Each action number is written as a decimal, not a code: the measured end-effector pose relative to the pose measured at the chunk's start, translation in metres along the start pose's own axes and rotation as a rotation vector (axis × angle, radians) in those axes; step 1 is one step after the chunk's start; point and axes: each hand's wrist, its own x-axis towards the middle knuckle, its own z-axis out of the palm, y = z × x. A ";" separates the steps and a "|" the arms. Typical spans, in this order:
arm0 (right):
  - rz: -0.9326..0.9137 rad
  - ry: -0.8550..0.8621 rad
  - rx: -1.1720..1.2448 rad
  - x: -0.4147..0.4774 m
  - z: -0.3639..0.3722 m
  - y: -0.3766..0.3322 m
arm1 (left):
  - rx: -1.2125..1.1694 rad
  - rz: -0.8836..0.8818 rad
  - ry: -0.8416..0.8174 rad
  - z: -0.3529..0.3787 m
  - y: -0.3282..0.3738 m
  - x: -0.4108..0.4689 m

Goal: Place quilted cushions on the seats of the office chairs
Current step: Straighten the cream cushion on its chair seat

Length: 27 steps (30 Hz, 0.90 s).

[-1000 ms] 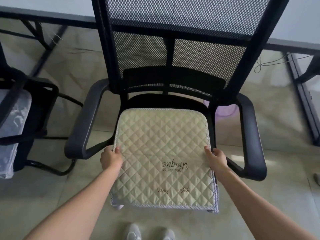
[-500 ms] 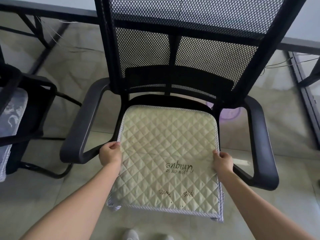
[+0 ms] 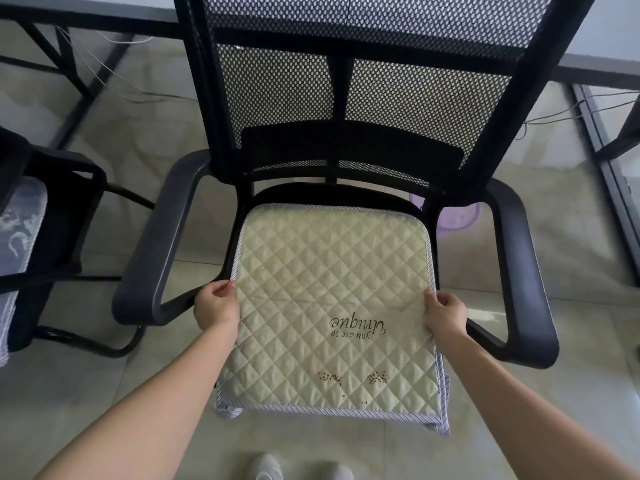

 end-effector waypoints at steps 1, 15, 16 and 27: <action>-0.006 -0.004 0.006 -0.001 -0.001 -0.001 | -0.023 -0.006 -0.013 -0.001 0.000 -0.001; -0.221 -0.131 -0.099 -0.074 -0.036 -0.060 | 0.022 0.131 -0.263 -0.049 0.047 -0.051; -0.233 -0.143 -0.091 -0.083 -0.038 -0.068 | 0.013 0.136 -0.279 -0.054 0.056 -0.058; -0.261 -0.214 -0.006 -0.174 -0.059 -0.141 | -0.076 0.215 -0.291 -0.149 0.130 -0.092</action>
